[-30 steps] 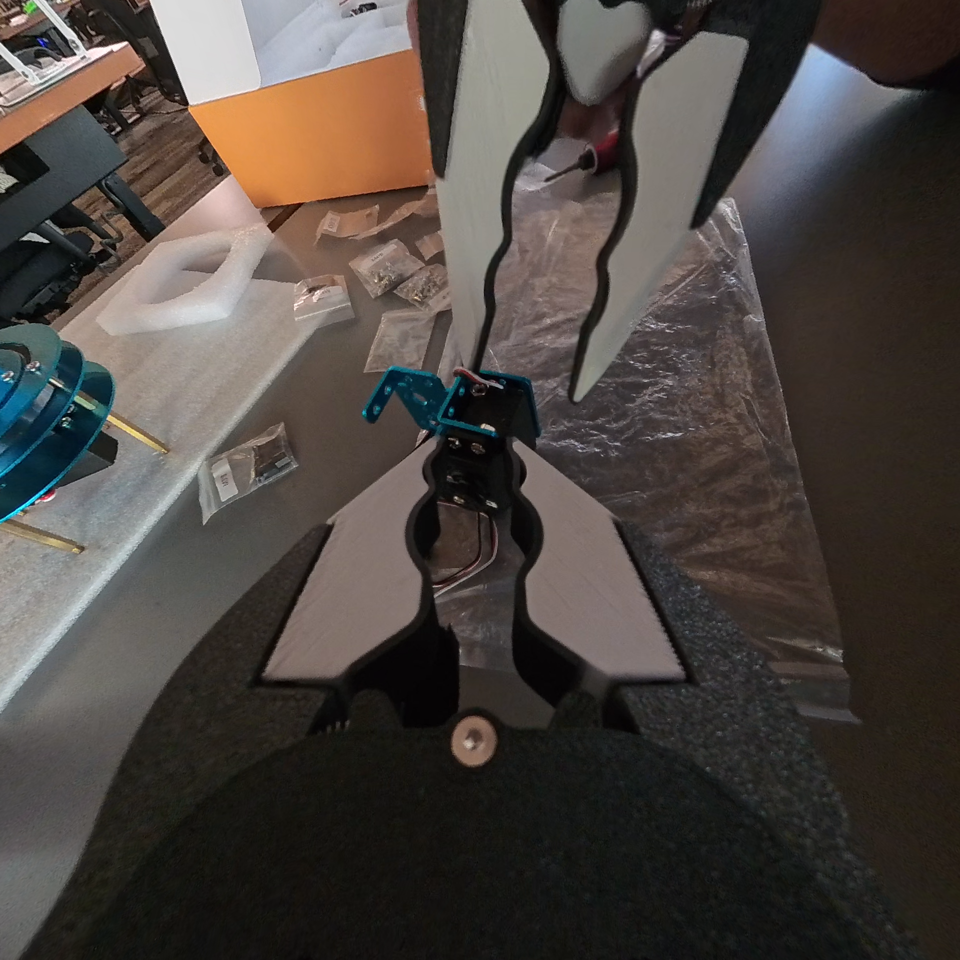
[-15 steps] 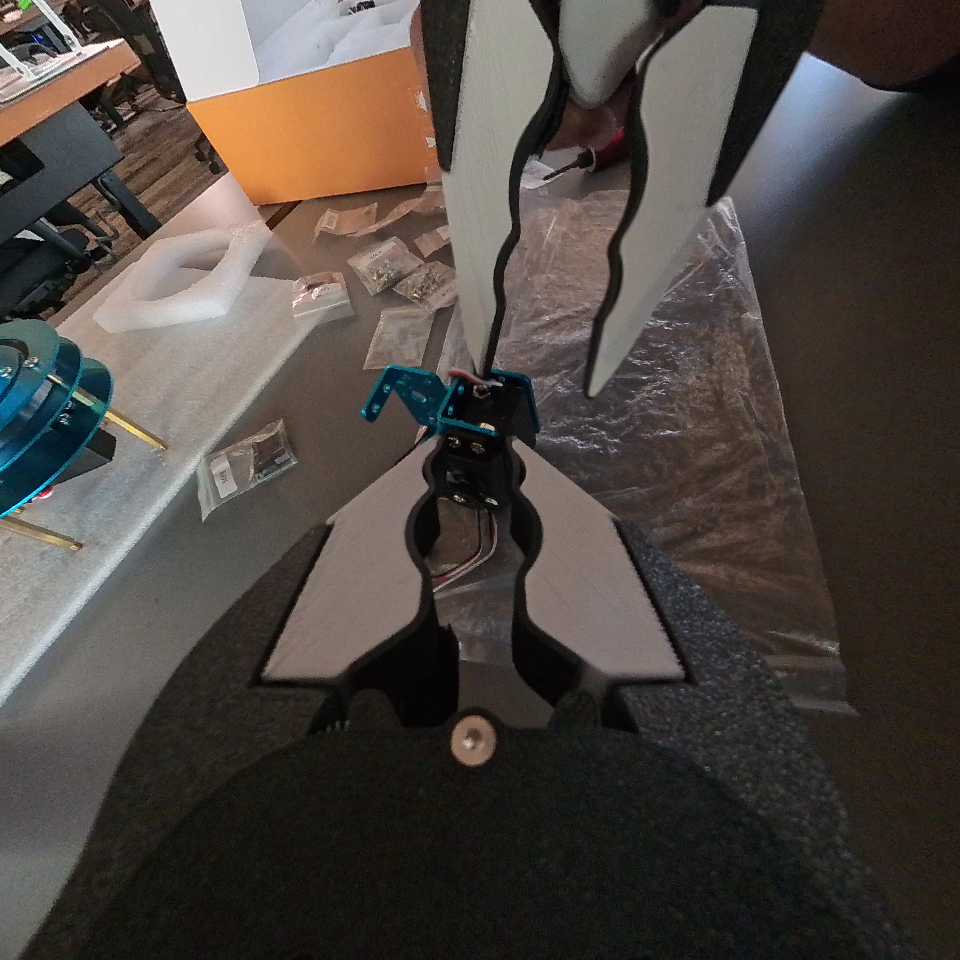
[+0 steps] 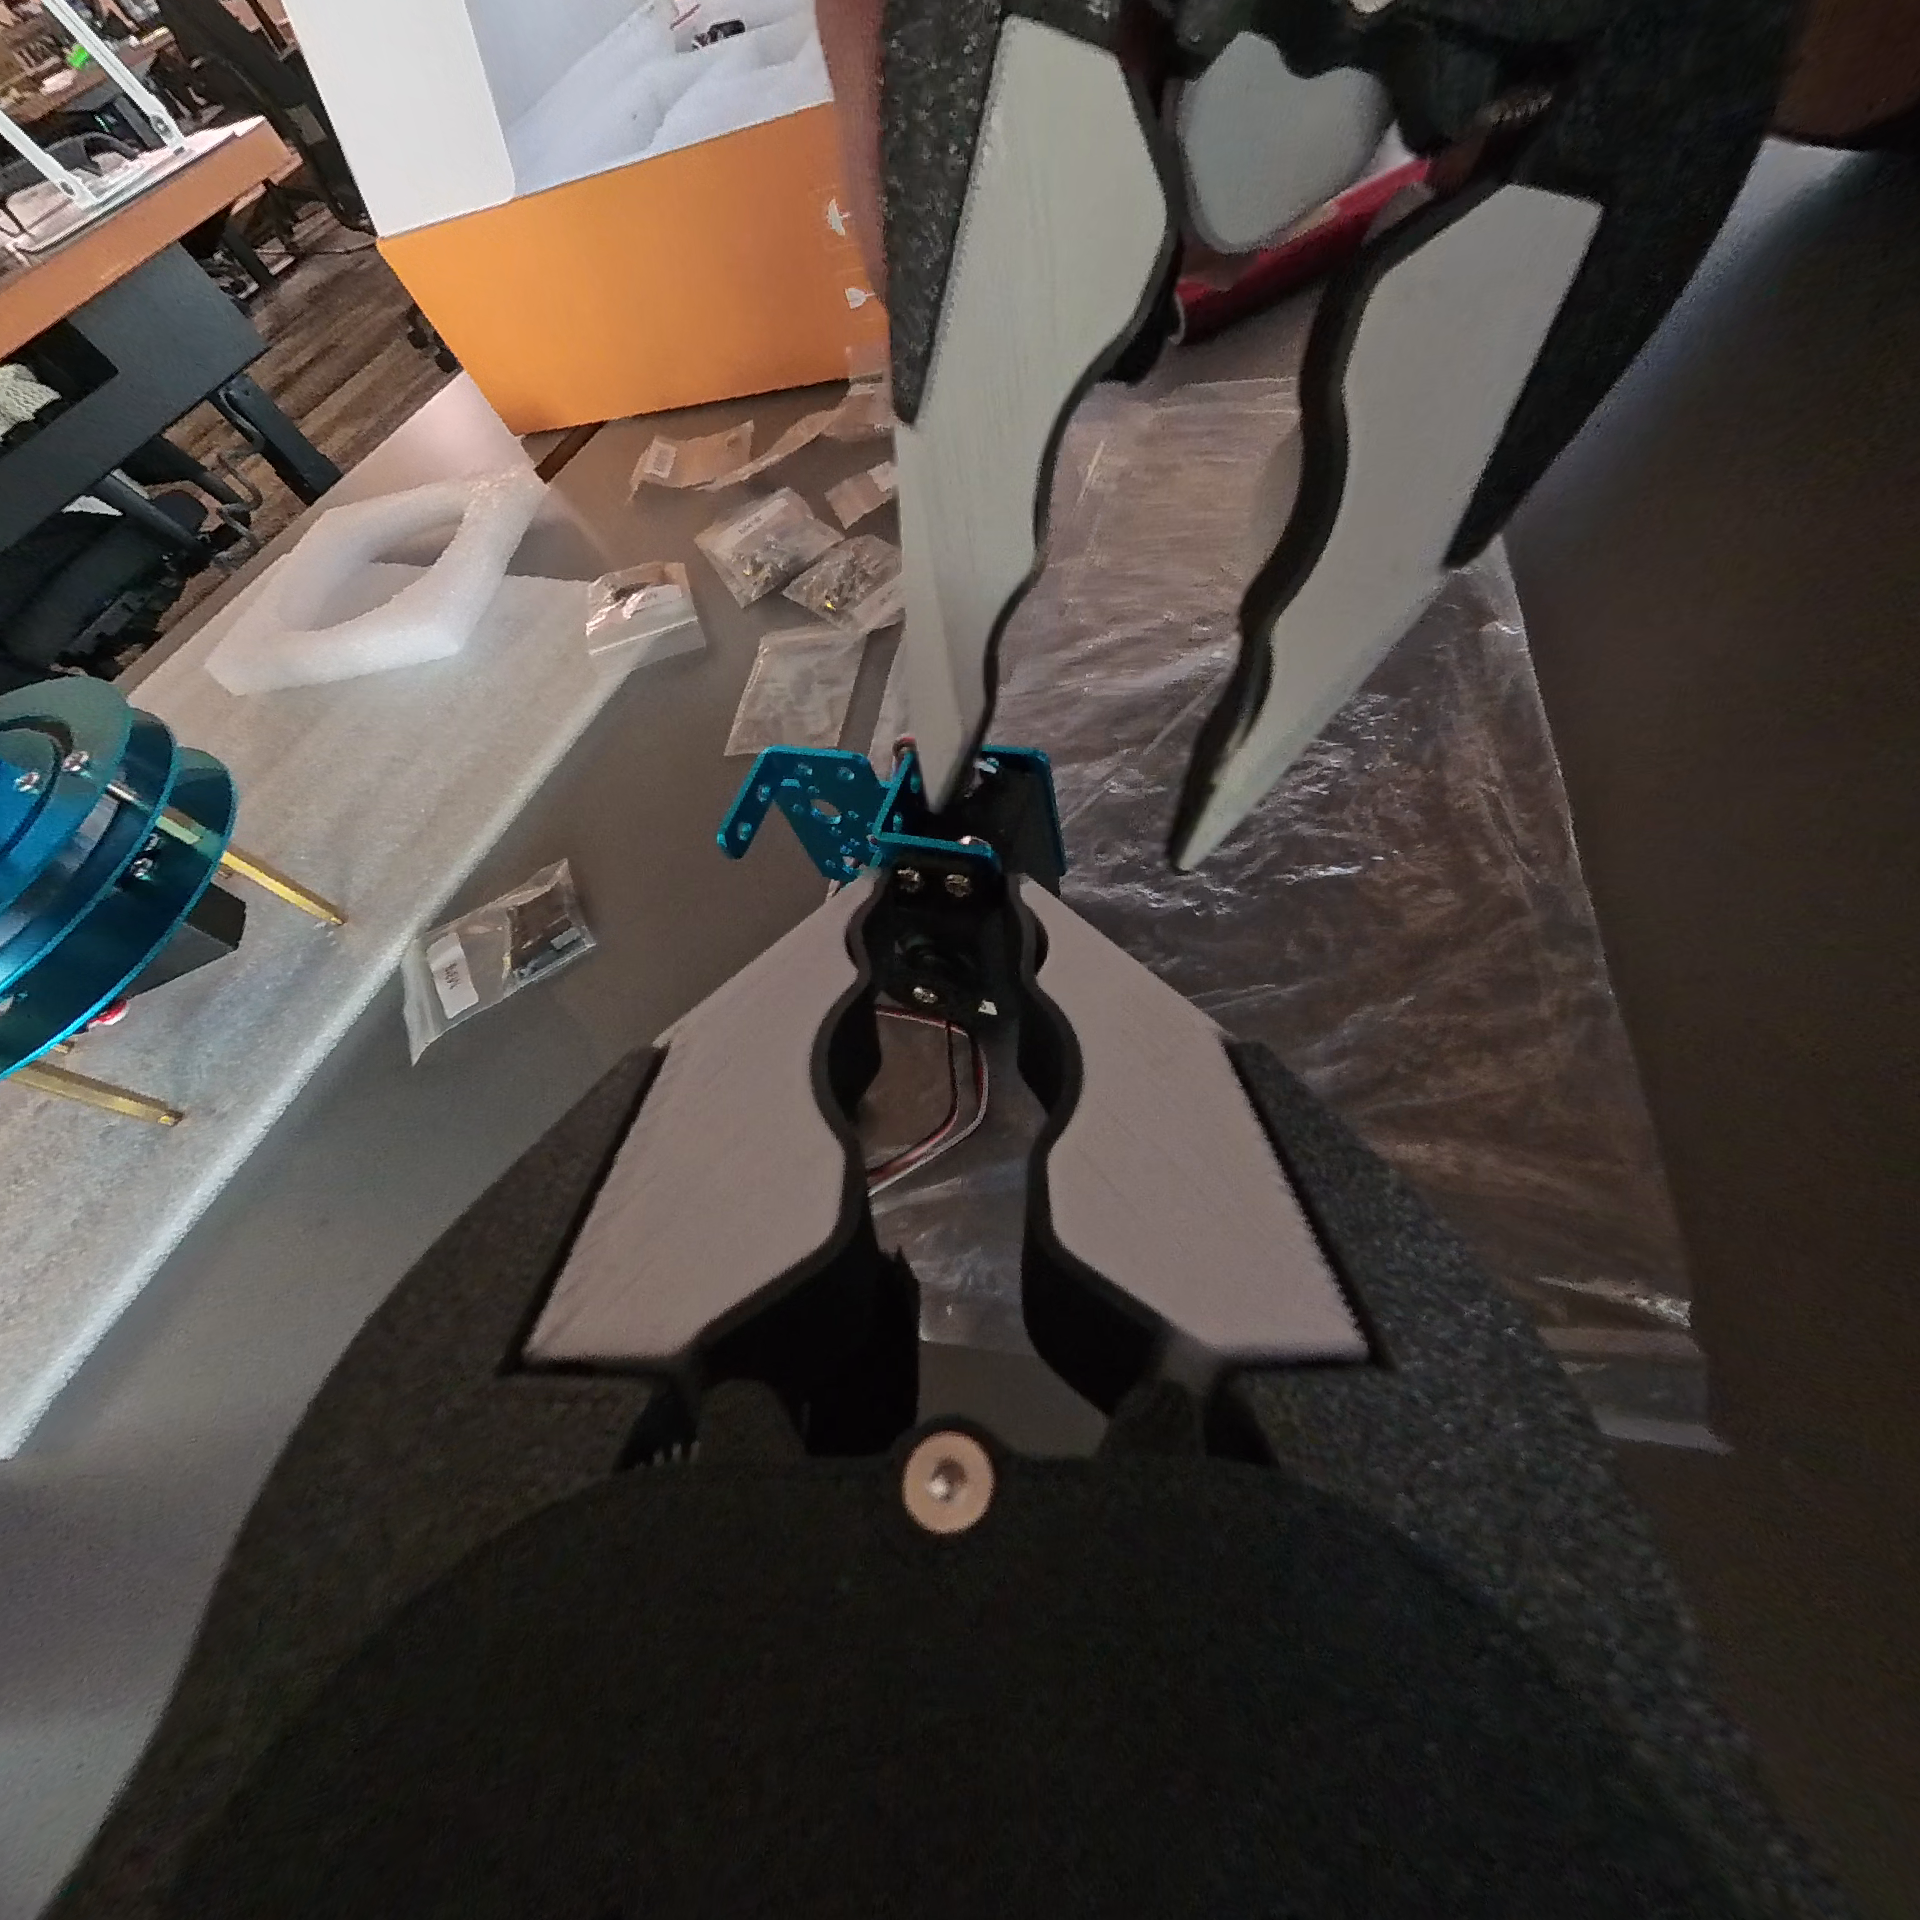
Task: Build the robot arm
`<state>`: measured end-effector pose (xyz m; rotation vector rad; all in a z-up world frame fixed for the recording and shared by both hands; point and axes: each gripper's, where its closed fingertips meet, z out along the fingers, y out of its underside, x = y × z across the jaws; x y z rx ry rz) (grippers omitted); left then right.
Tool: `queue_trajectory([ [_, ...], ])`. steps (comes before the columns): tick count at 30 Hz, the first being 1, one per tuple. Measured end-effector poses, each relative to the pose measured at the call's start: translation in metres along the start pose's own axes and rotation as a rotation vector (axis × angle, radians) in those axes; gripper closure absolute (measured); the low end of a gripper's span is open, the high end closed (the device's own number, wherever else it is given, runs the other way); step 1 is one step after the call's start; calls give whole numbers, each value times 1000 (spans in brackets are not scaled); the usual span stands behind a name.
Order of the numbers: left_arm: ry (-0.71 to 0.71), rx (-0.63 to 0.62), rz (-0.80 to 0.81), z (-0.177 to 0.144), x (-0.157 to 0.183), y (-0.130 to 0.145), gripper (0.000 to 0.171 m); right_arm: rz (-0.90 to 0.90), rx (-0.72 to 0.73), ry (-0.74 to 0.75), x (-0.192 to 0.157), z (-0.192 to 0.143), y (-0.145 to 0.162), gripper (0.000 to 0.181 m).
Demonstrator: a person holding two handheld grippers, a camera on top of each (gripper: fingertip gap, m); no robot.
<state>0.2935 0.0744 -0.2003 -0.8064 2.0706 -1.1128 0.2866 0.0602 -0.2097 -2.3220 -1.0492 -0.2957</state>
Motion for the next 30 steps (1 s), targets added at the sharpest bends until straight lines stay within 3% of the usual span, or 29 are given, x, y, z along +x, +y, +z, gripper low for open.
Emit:
queue_trajectory([
  [5,2,-1,-7,0,-1,0,152,22,68,-34,-3,-9,-10,142],
  [17,2,-1,-7,0,0,0,152,3,21,-19,-2,-6,0,144],
  [30,1,0,-2,0,0,0,152,86,37,2,15,-1,0,169],
])
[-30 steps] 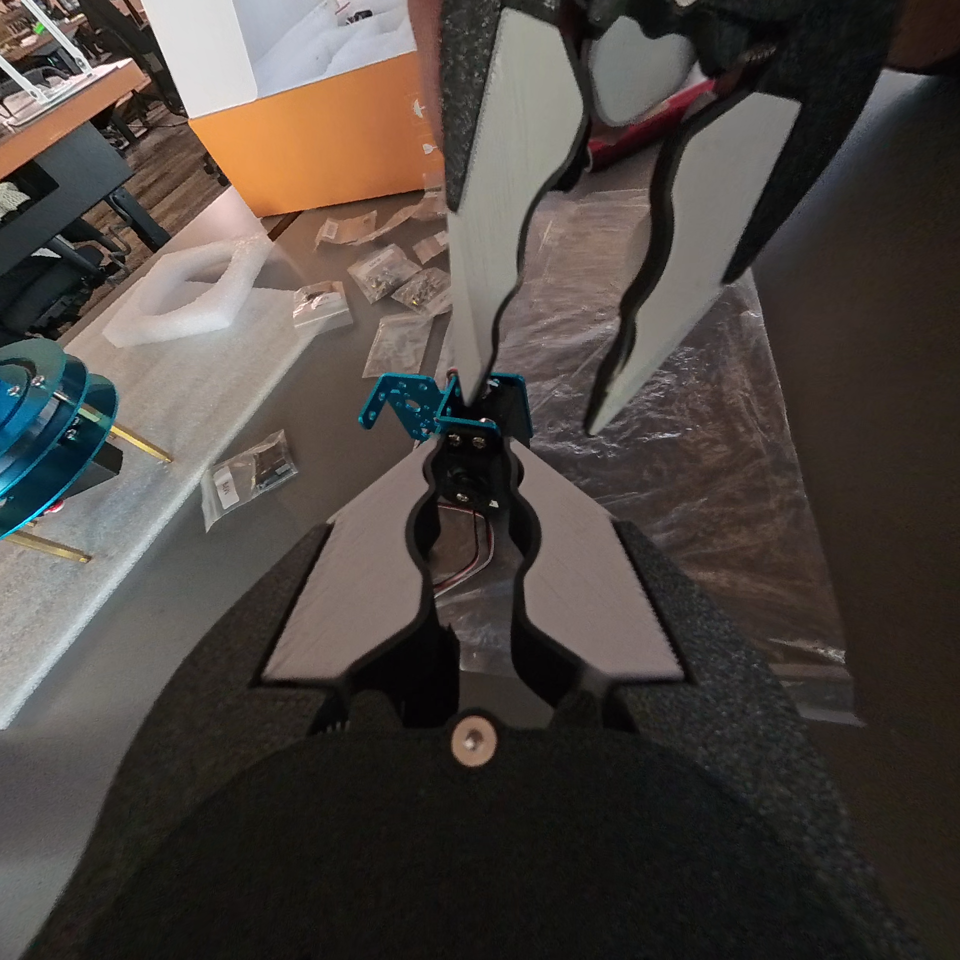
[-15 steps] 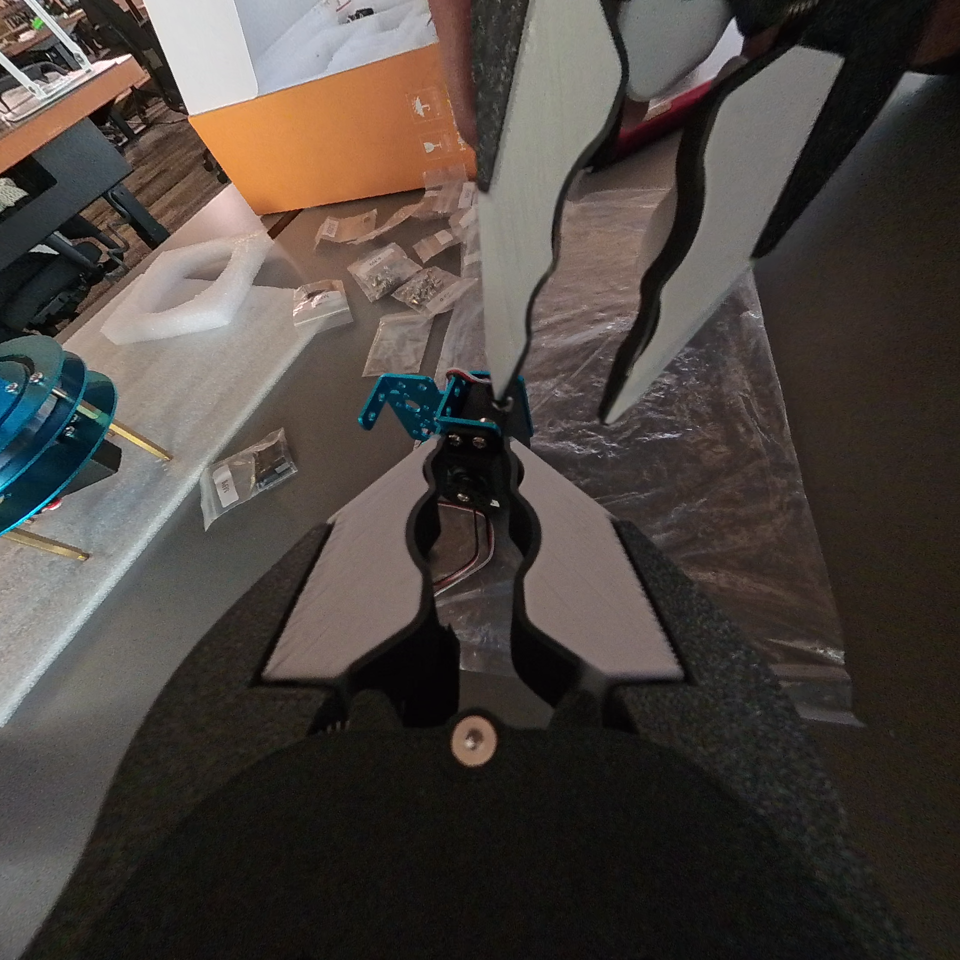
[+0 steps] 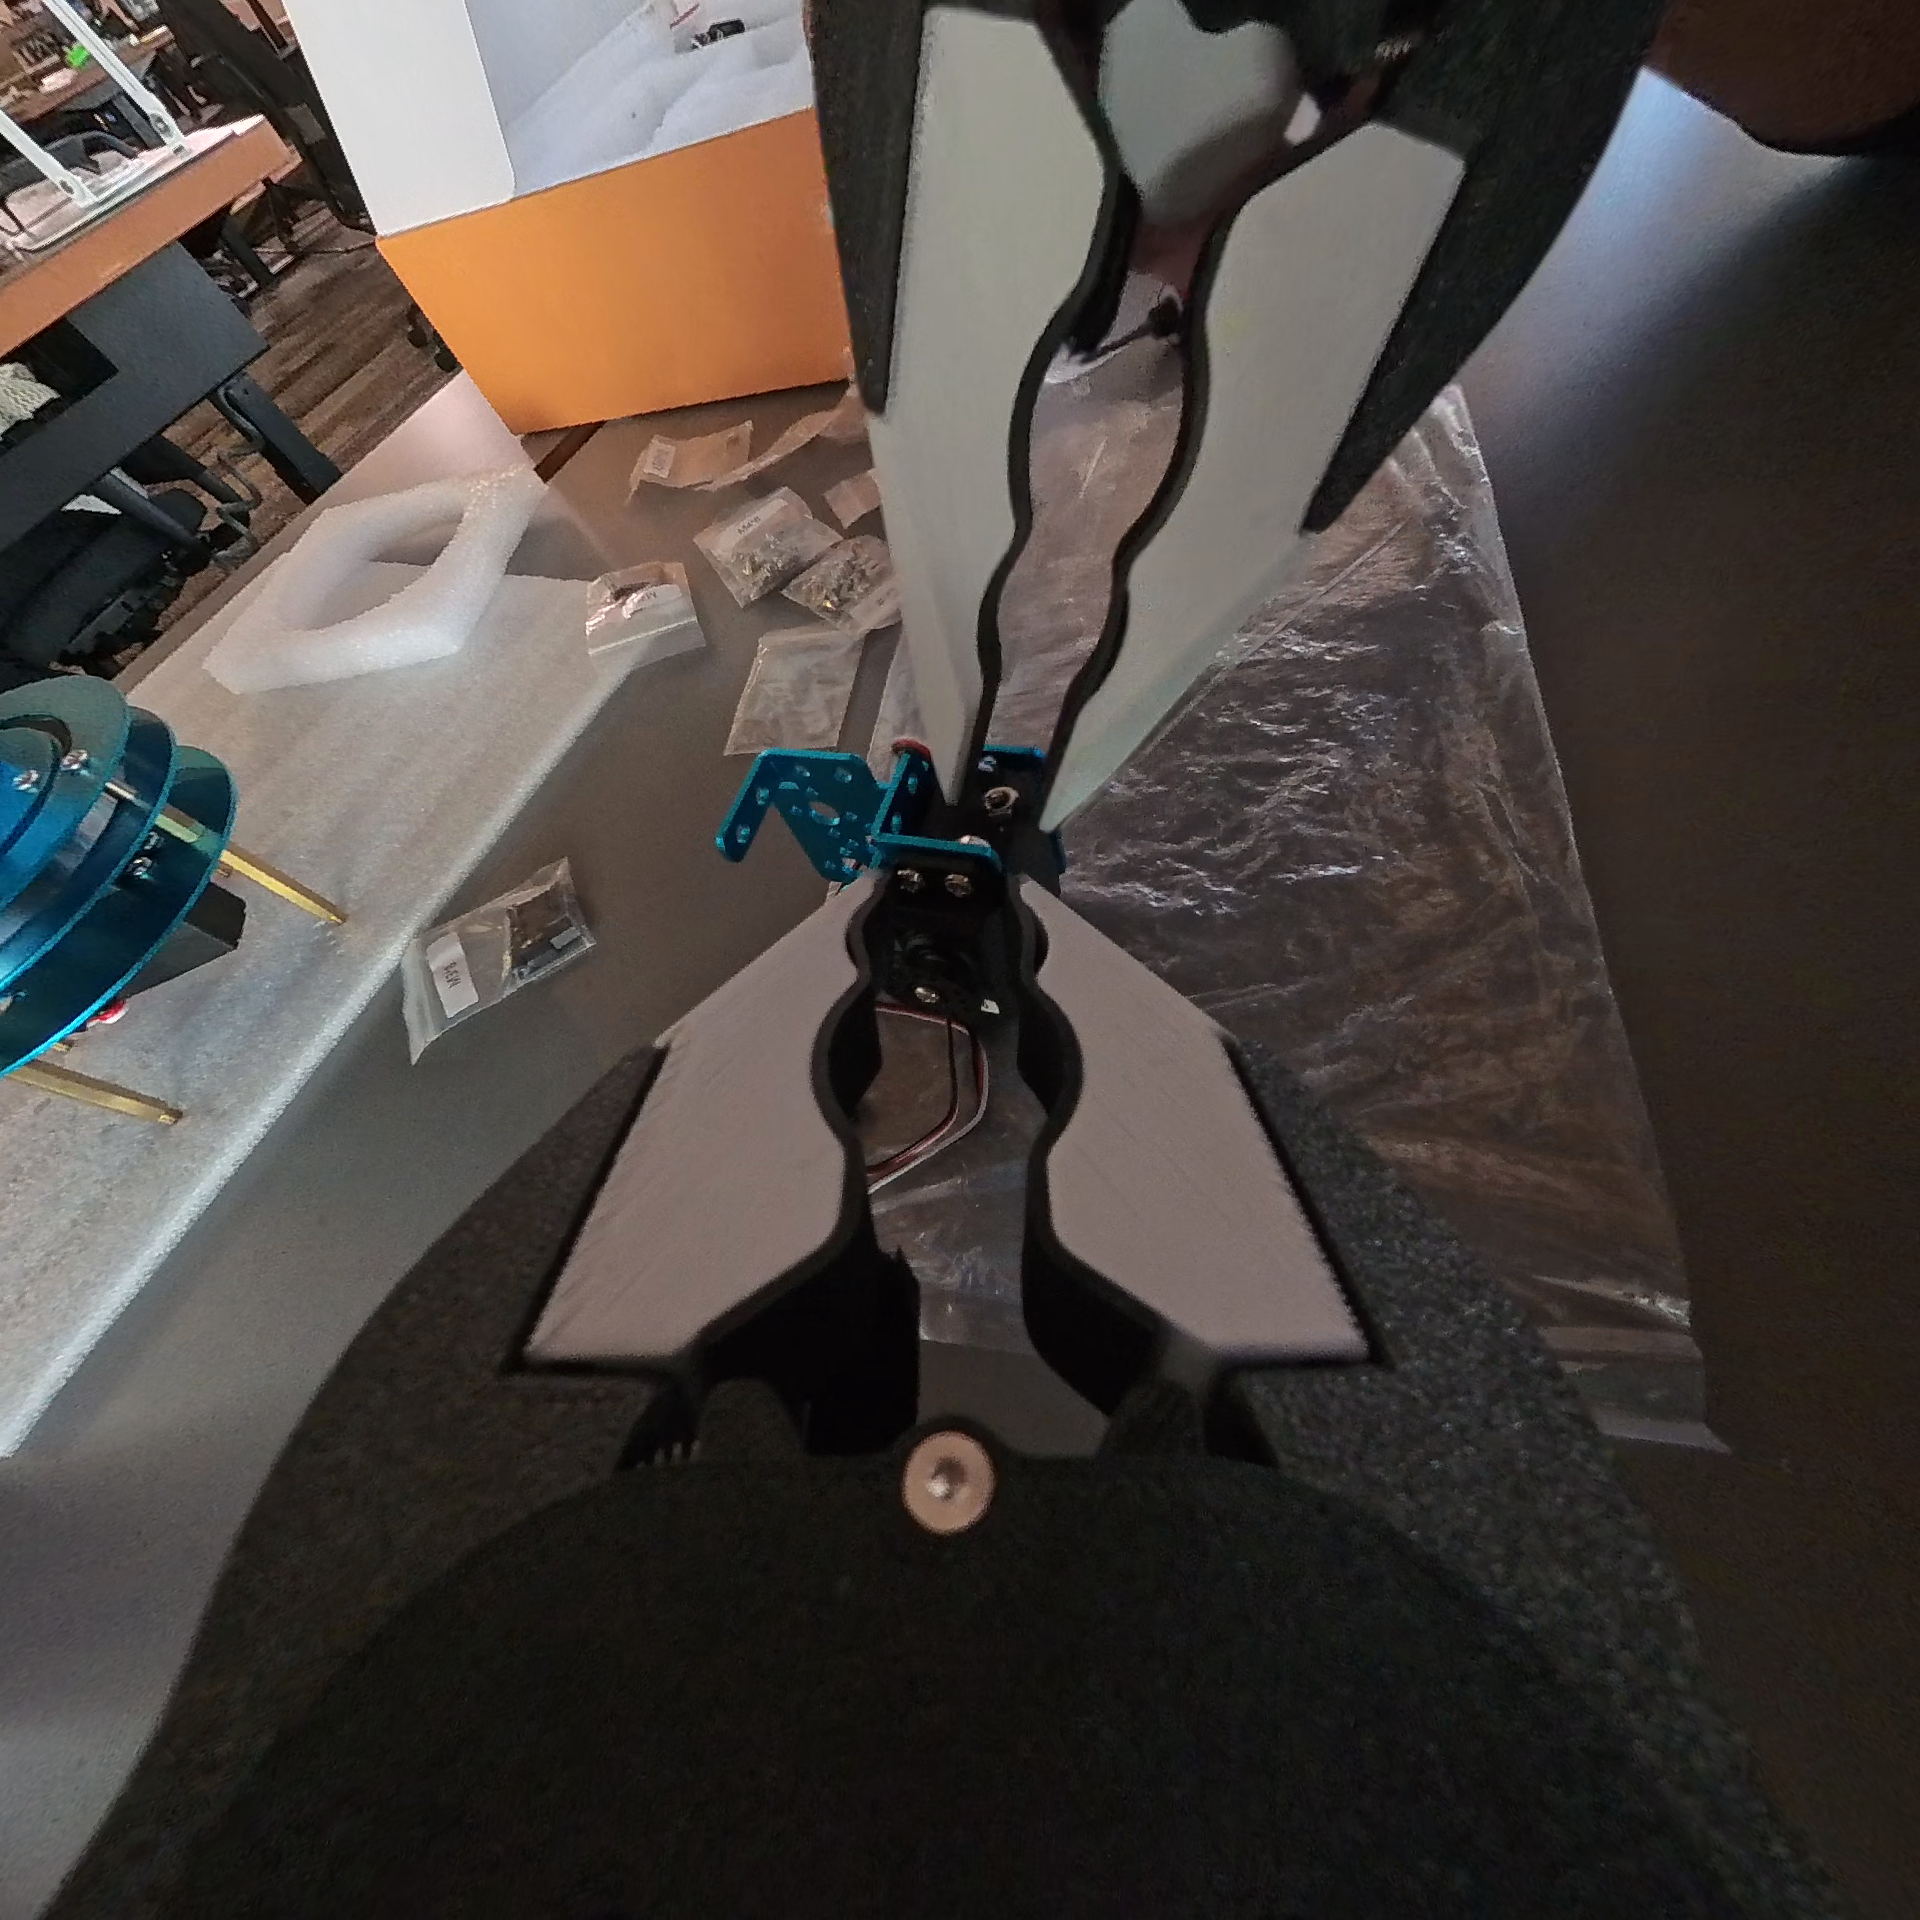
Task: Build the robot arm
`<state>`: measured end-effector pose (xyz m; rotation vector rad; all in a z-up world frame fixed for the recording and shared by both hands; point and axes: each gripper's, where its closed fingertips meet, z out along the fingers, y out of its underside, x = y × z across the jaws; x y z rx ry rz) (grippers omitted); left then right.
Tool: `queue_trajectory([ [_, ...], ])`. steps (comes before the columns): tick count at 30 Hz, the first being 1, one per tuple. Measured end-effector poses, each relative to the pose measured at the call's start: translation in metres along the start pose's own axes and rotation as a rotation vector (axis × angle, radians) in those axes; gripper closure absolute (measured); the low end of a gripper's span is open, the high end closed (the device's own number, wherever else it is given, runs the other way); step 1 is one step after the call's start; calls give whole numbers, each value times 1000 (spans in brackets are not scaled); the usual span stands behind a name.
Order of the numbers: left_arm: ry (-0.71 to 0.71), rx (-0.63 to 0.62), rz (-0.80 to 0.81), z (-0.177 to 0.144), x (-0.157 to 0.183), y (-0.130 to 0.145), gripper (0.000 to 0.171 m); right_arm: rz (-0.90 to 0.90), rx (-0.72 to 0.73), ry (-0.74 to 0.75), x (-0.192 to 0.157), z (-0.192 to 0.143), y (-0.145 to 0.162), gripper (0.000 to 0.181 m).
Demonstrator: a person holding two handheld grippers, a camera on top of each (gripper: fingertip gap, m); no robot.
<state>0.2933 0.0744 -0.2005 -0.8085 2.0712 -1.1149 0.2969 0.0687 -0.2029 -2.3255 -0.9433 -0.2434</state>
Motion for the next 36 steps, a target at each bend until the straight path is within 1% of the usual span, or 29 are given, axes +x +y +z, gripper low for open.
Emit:
queue_trajectory([
  [4,2,1,2,0,0,0,152,36,8,-43,-1,-1,-1,174],
  [7,4,1,-4,0,0,0,152,38,24,-46,-1,-3,-2,175],
  [14,6,2,-1,0,1,0,152,66,117,16,17,-9,-10,175],
  [20,2,1,4,0,0,0,152,24,140,-9,15,2,-14,175],
  [28,9,1,-6,0,0,0,152,-29,191,-98,15,2,-14,175],
  [32,13,2,-9,0,0,0,152,-54,187,-153,14,2,-14,174],
  [36,17,2,-14,-1,0,0,152,-85,172,-158,14,2,-15,175],
])
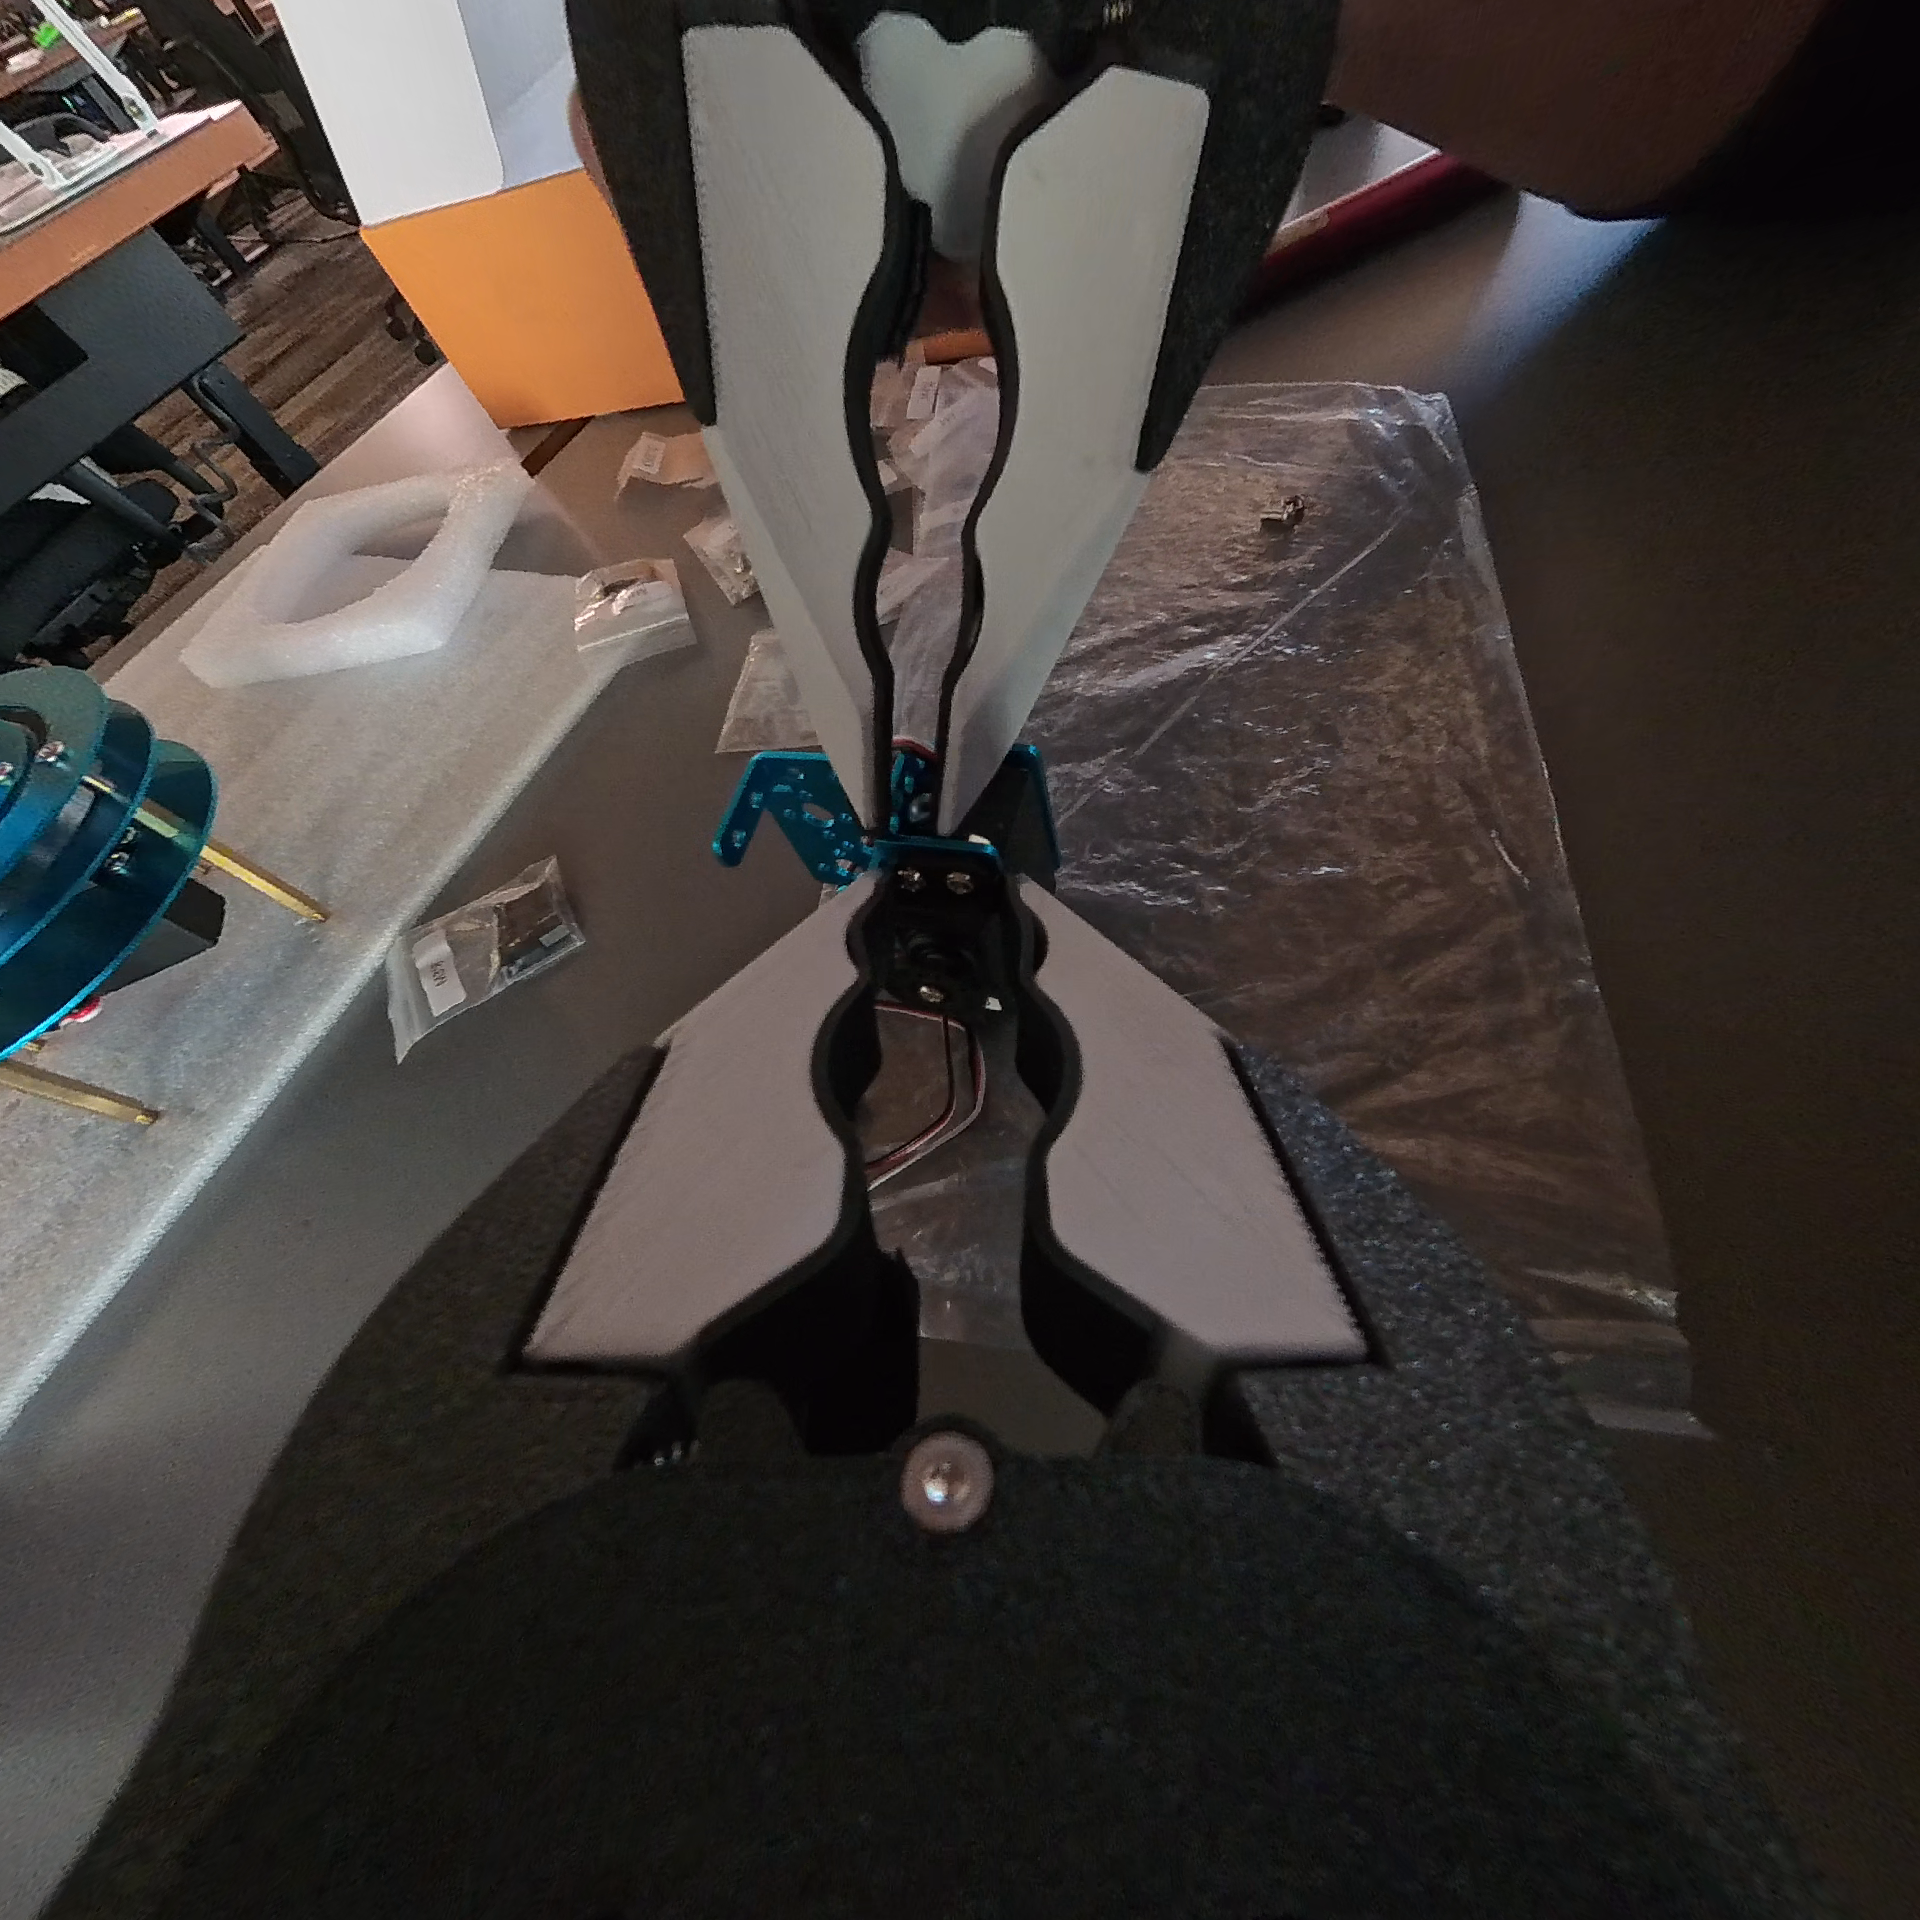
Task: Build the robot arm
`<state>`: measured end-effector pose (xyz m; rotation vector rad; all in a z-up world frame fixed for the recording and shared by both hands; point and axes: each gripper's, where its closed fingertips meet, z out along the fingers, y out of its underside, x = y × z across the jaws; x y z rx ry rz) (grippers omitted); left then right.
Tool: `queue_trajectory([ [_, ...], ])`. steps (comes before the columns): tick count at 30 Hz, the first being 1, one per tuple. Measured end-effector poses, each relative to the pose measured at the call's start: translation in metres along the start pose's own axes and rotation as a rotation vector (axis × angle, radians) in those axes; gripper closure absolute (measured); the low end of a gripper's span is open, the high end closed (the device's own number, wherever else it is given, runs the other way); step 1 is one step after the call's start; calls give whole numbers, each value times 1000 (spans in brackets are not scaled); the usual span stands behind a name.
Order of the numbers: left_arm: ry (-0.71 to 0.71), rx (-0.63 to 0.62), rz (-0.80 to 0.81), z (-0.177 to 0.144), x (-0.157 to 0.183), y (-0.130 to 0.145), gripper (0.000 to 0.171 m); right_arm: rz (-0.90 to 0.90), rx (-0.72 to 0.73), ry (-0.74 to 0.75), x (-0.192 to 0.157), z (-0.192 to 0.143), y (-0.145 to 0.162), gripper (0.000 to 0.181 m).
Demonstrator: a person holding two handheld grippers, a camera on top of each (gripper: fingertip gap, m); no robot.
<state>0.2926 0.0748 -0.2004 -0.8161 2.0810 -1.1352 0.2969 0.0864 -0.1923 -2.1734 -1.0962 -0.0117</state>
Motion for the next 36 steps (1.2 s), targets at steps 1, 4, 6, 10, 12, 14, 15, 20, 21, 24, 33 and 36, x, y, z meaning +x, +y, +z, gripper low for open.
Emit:
queue_trajectory([
  [1,1,0,-1,0,0,0,152,-6,-3,4,0,0,0,175],
  [4,3,1,-1,0,0,0,152,-4,-7,14,0,-3,2,171],
  [6,2,1,-1,0,0,0,152,24,0,0,-3,-13,2,172],
  [10,2,1,0,0,0,0,152,4,-50,2,-10,-20,-2,166],
  [12,3,1,-2,0,0,0,152,-36,-102,14,-14,-13,2,163],
  [14,1,1,-2,0,0,0,152,-51,-174,20,-16,-5,11,157],
  [15,-2,0,-2,0,-1,0,152,-61,-195,32,-15,-3,14,157],
  [20,-2,0,-1,0,0,0,152,-83,-231,51,-19,-2,13,153],
  [21,-1,0,-2,0,0,0,152,-84,-219,35,-23,-2,11,155],
  [24,1,0,-5,0,0,0,152,-87,-215,30,-25,-3,9,160],
  [33,-2,0,0,0,0,0,152,-65,-225,54,-17,-5,11,163],
  [36,-3,0,0,0,0,0,152,-44,-224,46,-16,-3,12,163],
])
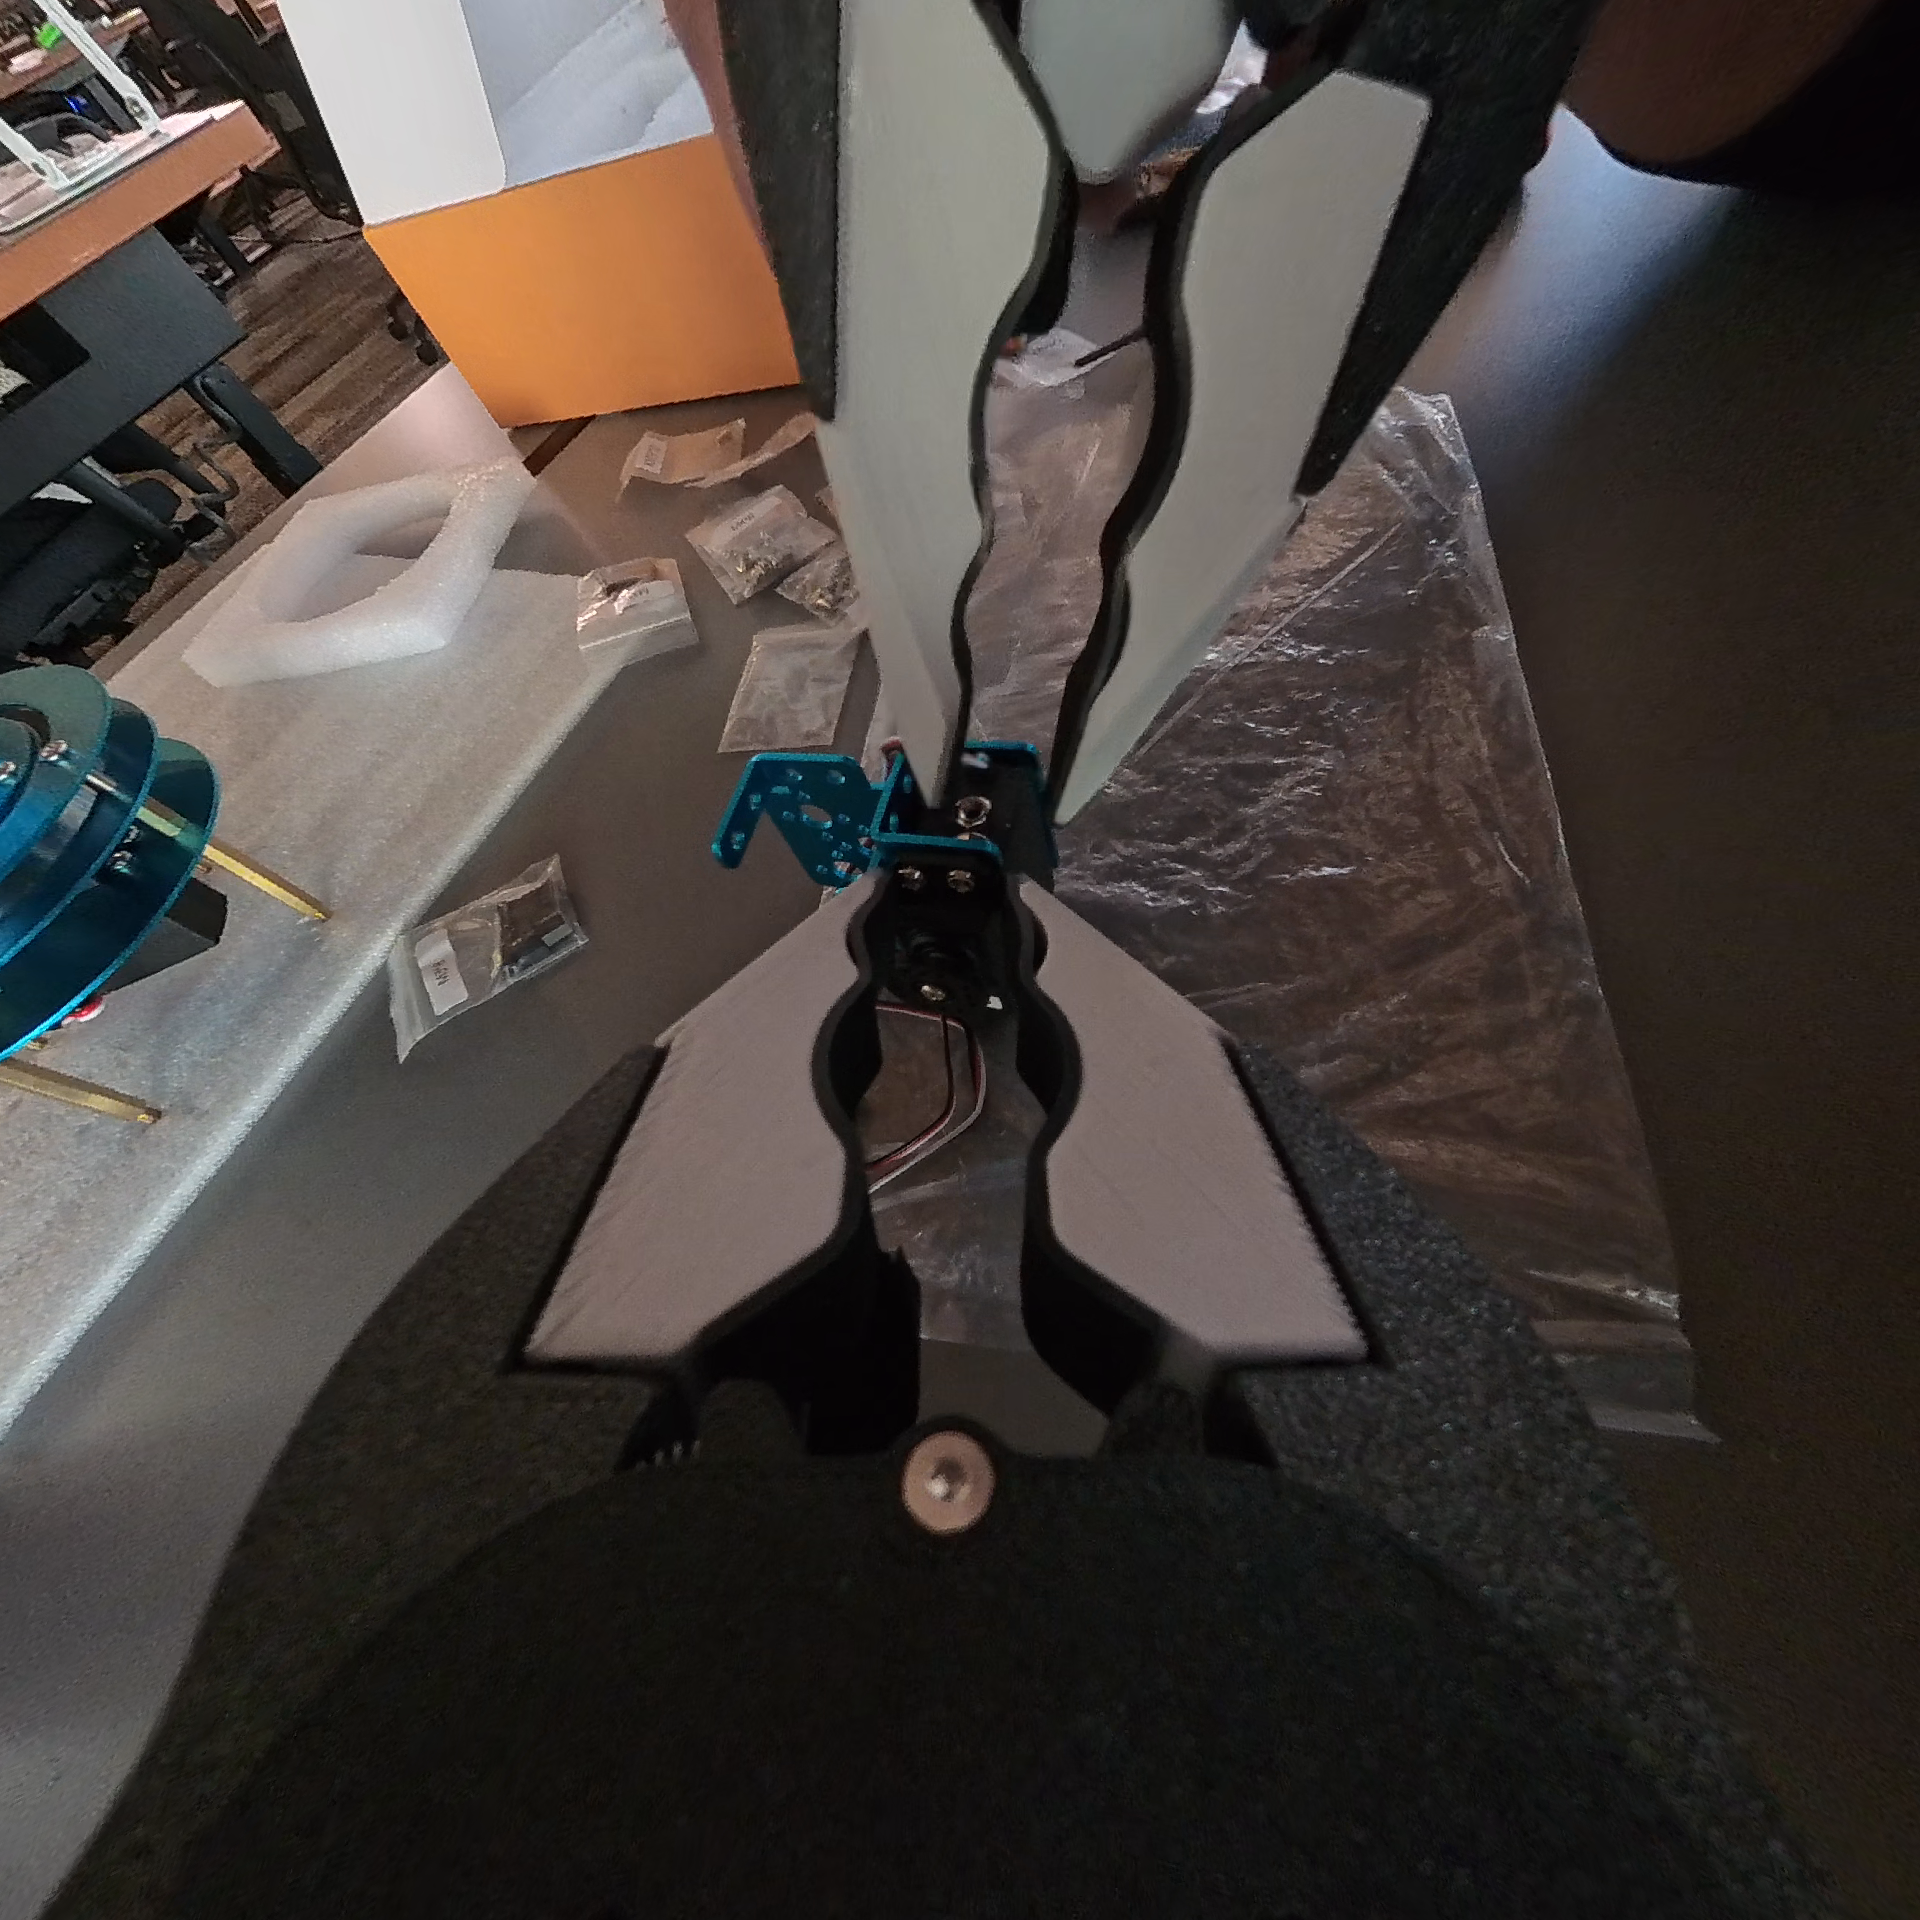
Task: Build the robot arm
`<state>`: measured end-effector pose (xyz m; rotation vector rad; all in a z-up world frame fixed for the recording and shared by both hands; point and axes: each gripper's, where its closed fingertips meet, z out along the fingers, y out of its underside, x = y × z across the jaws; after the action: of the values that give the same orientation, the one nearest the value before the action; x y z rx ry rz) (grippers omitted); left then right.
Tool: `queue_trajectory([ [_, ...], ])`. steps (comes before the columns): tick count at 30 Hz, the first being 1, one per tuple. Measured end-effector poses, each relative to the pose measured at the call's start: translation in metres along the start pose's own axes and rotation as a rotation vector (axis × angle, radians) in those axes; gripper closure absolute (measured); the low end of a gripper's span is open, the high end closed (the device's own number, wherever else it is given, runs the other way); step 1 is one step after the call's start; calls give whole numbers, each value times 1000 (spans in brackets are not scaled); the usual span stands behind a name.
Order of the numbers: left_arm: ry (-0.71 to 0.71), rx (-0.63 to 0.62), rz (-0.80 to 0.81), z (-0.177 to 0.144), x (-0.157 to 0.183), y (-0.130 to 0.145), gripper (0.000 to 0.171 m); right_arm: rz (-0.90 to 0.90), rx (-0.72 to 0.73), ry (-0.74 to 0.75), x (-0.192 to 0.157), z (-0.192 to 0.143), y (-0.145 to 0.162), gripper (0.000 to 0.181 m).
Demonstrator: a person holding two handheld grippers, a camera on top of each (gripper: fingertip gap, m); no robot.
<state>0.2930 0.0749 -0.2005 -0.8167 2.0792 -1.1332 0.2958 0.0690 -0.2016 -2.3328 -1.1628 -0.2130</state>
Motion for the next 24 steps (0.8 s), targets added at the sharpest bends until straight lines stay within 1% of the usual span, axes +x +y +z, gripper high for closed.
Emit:
queue_trajectory([
  [2,-2,0,3,0,0,0,152,25,-6,-7,2,2,1,164],
  [8,0,1,10,0,1,0,152,154,11,-118,1,2,0,166],
  [11,0,1,7,0,1,0,152,141,14,-143,-2,0,-2,175],
  [15,0,1,5,0,1,0,152,140,18,-141,-2,0,-2,175],
  [17,1,1,5,0,1,0,152,151,50,-143,0,-3,-5,175],
  [20,2,1,2,0,1,0,152,178,136,-139,8,-11,-13,176],
  [24,2,1,3,0,1,0,152,185,183,-109,15,-6,-7,175],
])
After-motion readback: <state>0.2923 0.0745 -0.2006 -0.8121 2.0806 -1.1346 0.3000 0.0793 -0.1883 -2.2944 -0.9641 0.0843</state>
